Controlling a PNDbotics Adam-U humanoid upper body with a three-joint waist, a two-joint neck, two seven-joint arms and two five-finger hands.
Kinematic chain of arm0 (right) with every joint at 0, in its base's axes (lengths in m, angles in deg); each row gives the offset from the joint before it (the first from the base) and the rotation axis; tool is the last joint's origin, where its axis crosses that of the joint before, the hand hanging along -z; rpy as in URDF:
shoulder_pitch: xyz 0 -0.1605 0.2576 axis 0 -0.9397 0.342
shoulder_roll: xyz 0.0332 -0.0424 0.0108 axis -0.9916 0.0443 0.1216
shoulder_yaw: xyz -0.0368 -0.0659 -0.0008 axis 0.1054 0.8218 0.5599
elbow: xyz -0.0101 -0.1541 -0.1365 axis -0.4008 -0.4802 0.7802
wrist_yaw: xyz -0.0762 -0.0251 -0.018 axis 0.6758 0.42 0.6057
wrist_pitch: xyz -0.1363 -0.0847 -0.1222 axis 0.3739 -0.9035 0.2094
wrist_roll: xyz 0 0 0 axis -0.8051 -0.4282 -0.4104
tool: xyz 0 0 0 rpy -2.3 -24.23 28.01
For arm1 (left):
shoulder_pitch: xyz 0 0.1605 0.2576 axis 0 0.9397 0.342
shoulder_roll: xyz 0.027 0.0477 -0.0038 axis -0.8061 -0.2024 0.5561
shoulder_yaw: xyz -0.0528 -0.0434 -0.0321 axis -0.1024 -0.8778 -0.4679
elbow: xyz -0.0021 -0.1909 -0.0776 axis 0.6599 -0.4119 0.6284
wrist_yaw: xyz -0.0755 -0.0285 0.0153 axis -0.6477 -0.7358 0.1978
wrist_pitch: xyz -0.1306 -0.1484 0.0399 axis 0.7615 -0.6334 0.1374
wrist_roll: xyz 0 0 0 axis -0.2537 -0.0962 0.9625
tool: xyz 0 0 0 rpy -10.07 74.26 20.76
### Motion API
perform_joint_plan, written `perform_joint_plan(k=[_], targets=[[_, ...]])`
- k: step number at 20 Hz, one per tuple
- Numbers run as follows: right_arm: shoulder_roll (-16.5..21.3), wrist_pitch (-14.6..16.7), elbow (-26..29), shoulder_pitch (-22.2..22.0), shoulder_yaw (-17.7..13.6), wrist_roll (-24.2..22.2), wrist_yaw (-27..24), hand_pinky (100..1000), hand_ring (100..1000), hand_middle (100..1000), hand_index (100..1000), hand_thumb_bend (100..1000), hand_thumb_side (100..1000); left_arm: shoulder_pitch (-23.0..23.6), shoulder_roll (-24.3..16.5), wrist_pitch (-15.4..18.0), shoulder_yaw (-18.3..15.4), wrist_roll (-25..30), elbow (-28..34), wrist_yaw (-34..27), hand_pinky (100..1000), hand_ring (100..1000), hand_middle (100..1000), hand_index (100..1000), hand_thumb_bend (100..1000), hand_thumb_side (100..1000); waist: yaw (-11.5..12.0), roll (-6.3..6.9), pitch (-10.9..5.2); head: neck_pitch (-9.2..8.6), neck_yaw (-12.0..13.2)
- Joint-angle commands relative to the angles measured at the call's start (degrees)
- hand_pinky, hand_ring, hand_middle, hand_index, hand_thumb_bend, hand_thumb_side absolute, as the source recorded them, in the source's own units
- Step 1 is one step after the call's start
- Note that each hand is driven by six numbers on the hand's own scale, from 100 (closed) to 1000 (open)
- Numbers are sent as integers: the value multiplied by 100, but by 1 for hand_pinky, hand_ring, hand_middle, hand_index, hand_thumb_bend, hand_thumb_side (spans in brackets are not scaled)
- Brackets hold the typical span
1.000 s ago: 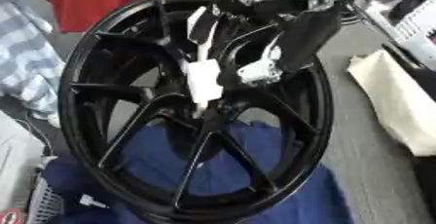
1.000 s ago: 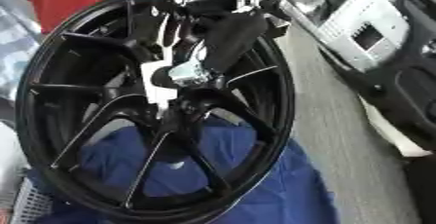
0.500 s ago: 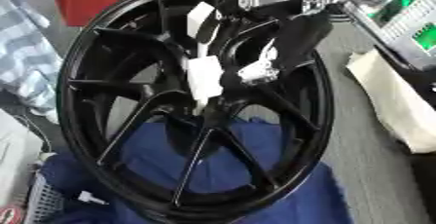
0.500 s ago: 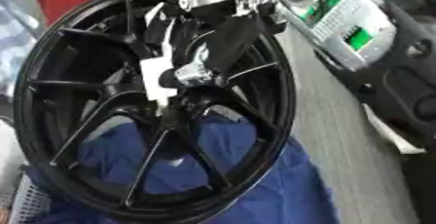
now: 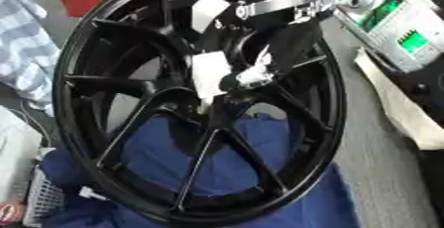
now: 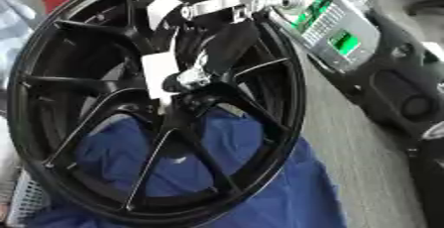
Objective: Pull the pin out of the wheel hub.
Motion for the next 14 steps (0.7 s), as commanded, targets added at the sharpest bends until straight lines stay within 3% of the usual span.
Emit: perform_joint_plan(k=[1, 8, 14], targets=[[16, -30, 23, 96, -21, -55, 46, 864, 849, 819, 892, 378, 499, -92, -179, -9, -43, -9, 56, -26, 862, 910, 787, 834, 739, 586, 21, 37, -83, 33, -40], [-27, 13, -89, 79, 46, -70, 167, 854, 840, 804, 866, 404, 476, -124, -163, -9, -42, -22, 66, -31, 862, 910, 786, 833, 737, 587, 70, 13, -51, 69, -47], [-70, 3, -158, 83, 38, 138, 221, 826, 811, 733, 786, 395, 406, -131, -140, -14, -44, -31, 55, -39, 863, 909, 786, 832, 735, 587, 112, -11, -31, 99, -44]])
